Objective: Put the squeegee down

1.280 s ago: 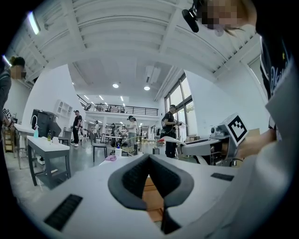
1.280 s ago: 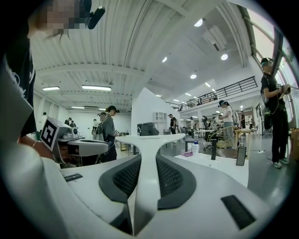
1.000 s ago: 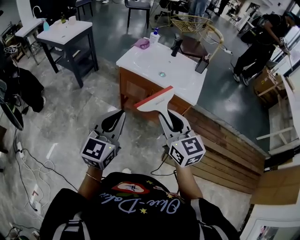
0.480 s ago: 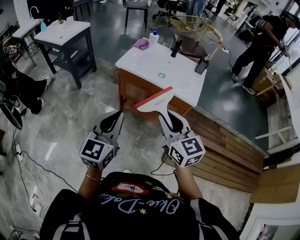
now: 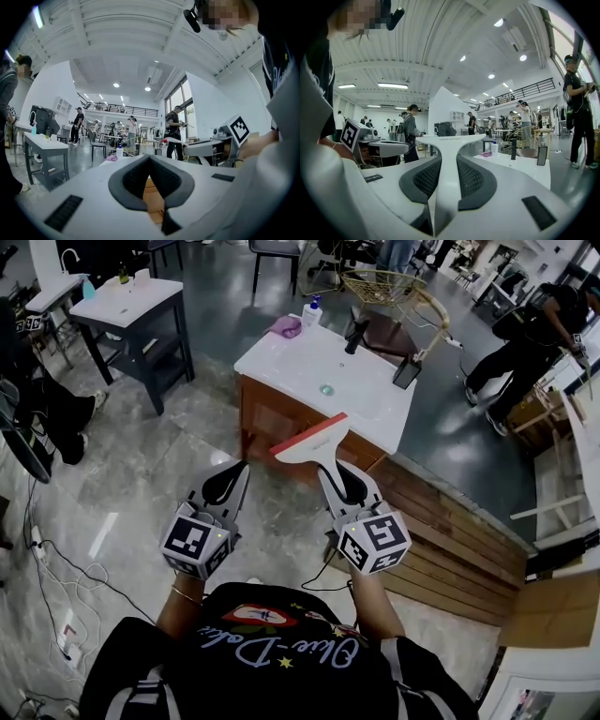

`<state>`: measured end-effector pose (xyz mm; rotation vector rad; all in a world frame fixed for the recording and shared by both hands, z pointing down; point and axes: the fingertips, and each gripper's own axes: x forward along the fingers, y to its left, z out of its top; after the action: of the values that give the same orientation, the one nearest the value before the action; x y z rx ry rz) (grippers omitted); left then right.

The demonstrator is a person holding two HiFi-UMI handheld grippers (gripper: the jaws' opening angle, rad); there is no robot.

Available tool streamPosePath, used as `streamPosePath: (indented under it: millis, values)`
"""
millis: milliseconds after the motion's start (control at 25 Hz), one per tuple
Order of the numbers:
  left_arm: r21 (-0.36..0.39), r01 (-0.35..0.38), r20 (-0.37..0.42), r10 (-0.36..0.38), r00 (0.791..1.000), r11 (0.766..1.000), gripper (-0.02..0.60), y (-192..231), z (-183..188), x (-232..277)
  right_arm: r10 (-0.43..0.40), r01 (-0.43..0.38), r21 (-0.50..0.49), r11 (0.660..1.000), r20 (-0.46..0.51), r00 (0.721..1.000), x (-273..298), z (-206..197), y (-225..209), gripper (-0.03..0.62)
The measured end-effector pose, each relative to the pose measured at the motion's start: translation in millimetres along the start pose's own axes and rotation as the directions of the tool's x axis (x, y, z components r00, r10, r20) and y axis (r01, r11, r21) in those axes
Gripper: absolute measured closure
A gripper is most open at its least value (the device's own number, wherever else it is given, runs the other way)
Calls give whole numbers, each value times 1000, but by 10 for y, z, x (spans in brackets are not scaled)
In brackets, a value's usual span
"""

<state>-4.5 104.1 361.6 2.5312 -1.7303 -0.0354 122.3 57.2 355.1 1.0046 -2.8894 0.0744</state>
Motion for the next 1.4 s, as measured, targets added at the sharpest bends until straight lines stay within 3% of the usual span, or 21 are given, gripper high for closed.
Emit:
streamPosePath:
  millis: [680,1400]
  values:
    - [-9,-1,-11,1,1000,1000,584,24,-41,-34,0,0,-1,1000,-6,1000,27,13,27,505]
    - [6,-27,-12,27,1000,1000,584,208,46,309,30,-30,3,1000,-5,1000,367,81,-291,505]
